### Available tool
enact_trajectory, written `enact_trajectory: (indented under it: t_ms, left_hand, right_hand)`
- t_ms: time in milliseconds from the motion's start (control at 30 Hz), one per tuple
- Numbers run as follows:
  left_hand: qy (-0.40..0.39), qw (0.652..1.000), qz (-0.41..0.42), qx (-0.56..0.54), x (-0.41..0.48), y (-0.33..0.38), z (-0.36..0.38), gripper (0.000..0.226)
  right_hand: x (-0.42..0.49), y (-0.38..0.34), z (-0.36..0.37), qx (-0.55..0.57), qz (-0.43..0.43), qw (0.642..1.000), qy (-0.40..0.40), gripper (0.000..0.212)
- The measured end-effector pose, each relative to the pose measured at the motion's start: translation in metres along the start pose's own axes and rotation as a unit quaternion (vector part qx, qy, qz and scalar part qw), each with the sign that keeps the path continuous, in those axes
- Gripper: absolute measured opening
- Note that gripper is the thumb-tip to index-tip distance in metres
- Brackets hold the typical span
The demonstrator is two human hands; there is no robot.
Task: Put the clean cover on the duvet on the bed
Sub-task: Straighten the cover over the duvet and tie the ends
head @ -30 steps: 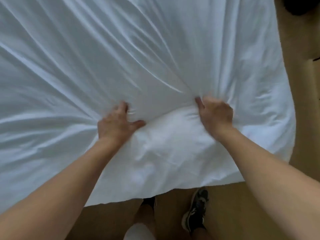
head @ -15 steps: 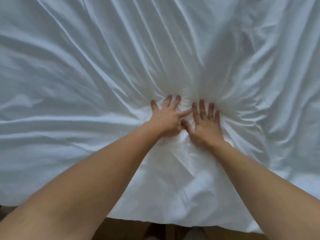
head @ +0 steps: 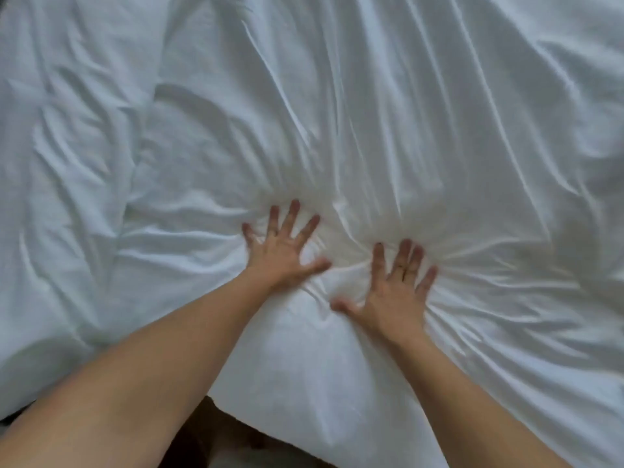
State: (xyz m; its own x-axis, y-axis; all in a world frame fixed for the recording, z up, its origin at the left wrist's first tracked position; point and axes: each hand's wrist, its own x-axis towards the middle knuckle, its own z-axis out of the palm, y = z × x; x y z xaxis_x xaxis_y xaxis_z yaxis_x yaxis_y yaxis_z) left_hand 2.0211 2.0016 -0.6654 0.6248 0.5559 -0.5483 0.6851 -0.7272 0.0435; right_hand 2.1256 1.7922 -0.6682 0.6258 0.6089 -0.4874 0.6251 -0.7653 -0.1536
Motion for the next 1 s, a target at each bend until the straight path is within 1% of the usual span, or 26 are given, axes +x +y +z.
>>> enact_trajectory:
  t_ms: [100,200,300,367,400,433,467,500,533,567,600,633,700,733,767,800,833,867,900,933,967,1000]
  left_hand:
    - [0.053,0.998,-0.024,0.024,0.001,-0.075,-0.006,0.105]
    - [0.077,0.996,-0.036,0.021,-0.002,-0.146,-0.009,0.108]
    - [0.079,0.997,-0.021,0.006,-0.011,-0.209,-0.012,0.104]
    - [0.075,0.997,0.012,0.005,-0.019,-0.235,-0.023,0.094]
    - [0.098,0.995,0.026,0.01,-0.027,-0.248,-0.029,0.084]
    - [0.142,0.989,0.033,0.008,-0.035,-0.261,-0.038,0.073]
    - [0.201,0.979,0.03,-0.005,-0.041,-0.278,-0.05,0.068]
    - [0.26,0.965,0.019,-0.02,-0.046,-0.297,-0.063,0.07]
    - [0.31,0.95,0.001,-0.024,-0.05,-0.319,-0.074,0.078]
    - [0.339,0.94,-0.029,-0.019,-0.054,-0.342,-0.086,0.088]
    - [0.346,0.936,-0.071,-0.011,-0.056,-0.365,-0.098,0.099]
    - [0.329,0.936,-0.125,-0.005,-0.056,-0.386,-0.109,0.111]
    - [0.256,0.935,-0.243,-0.028,-0.052,-0.423,-0.13,0.137]
    - [0.213,0.931,-0.29,-0.066,-0.051,-0.438,-0.138,0.145]
    - [0.175,0.921,-0.326,-0.124,-0.051,-0.45,-0.145,0.147]
    - [0.142,0.908,-0.343,-0.193,-0.052,-0.463,-0.15,0.144]
    - [0.109,0.901,-0.329,-0.262,-0.052,-0.473,-0.155,0.135]
    - [0.082,0.897,-0.296,-0.318,-0.051,-0.482,-0.161,0.12]
    - [0.065,0.888,-0.262,-0.371,-0.049,-0.492,-0.168,0.105]
    - [0.049,0.866,-0.23,-0.442,-0.047,-0.503,-0.174,0.089]
    - [0.032,0.83,-0.203,-0.518,-0.045,-0.515,-0.178,0.075]
    - [0.023,0.798,-0.187,-0.572,-0.041,-0.529,-0.184,0.063]
  right_hand:
    - [0.006,-0.042,0.008,0.032,0.052,0.998,0.017,0.147]
    - [0.019,-0.112,0.016,0.039,0.073,0.997,0.007,0.147]
    - [0.035,-0.196,0.026,0.03,0.048,0.998,0.026,0.148]
    - [0.044,-0.26,0.03,0.031,0.022,0.999,0.011,0.15]
    - [0.046,-0.292,0.03,0.041,0.012,0.999,-0.001,0.15]
    - [0.048,-0.322,0.03,0.052,0.005,0.999,-0.01,0.15]
    - [0.051,-0.349,0.029,0.06,0.0,0.998,-0.023,0.15]
    - [0.052,-0.373,0.027,0.059,-0.003,0.997,-0.043,0.149]
    - [0.052,-0.393,0.024,0.051,-0.005,0.997,-0.064,0.147]
    - [0.052,-0.41,0.02,0.045,-0.01,0.996,-0.082,0.145]
    - [0.052,-0.425,0.014,0.045,-0.011,0.994,-0.097,0.143]
    - [0.051,-0.439,0.006,0.054,-0.006,0.993,-0.108,0.141]
    - [0.052,-0.462,-0.012,0.1,0.012,0.99,-0.097,0.131]
    - [0.052,-0.473,-0.023,0.128,0.012,0.989,-0.07,0.122]
    - [0.052,-0.484,-0.031,0.162,-0.002,0.986,-0.032,0.109]
    - [0.054,-0.496,-0.04,0.207,-0.029,0.978,0.008,0.095]
    - [0.056,-0.508,-0.048,0.258,-0.051,0.964,0.047,0.081]
    - [0.059,-0.518,-0.058,0.307,-0.064,0.946,0.083,0.068]
    - [0.067,-0.532,-0.067,0.361,-0.07,0.924,0.102,0.061]
    - [0.079,-0.546,-0.075,0.419,-0.07,0.901,0.093,0.06]
    - [0.093,-0.56,-0.084,0.48,-0.061,0.873,0.063,0.065]
    - [0.109,-0.575,-0.092,0.55,-0.037,0.834,0.019,0.074]
